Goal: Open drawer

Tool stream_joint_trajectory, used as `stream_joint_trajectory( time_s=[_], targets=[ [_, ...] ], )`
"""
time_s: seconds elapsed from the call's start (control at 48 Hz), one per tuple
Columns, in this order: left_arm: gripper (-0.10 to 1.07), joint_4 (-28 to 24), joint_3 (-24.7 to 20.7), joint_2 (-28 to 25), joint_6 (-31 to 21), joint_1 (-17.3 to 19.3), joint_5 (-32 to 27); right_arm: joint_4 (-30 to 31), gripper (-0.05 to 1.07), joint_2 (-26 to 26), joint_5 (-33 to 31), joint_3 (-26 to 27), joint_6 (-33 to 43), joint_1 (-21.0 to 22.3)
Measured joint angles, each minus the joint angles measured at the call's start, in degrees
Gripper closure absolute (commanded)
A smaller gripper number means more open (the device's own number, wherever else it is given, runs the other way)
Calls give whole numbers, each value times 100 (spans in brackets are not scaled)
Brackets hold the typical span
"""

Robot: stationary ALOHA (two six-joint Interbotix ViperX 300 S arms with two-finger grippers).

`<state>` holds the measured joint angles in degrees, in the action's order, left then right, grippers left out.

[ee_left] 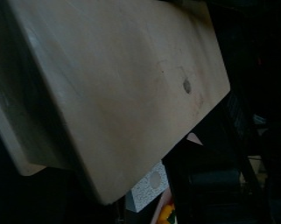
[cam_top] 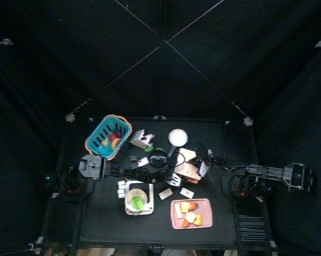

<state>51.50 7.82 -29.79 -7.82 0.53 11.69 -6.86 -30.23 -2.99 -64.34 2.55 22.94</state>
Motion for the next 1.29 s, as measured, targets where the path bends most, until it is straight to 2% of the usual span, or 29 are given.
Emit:
stream_joint_trajectory(
  time_s=[0.271, 0.479, 0.833, 1.292],
  targets=[
    [39, 0, 114, 18, -18, -18, 18, -9, 70, 0, 0, 0, 0, 0],
    [39, 62, 431, 220, -9, -79, 35, -70, 70, 9, 0, 9, 0, 0],
    [39, 193, 826, 466, -9, -334, 44, -149, 70, 9, -35, 18, 0, 62],
    [39, 659, 1248, 738, -9, -668, 53, -158, 70, 18, -79, 35, 0, 79]
  ],
)
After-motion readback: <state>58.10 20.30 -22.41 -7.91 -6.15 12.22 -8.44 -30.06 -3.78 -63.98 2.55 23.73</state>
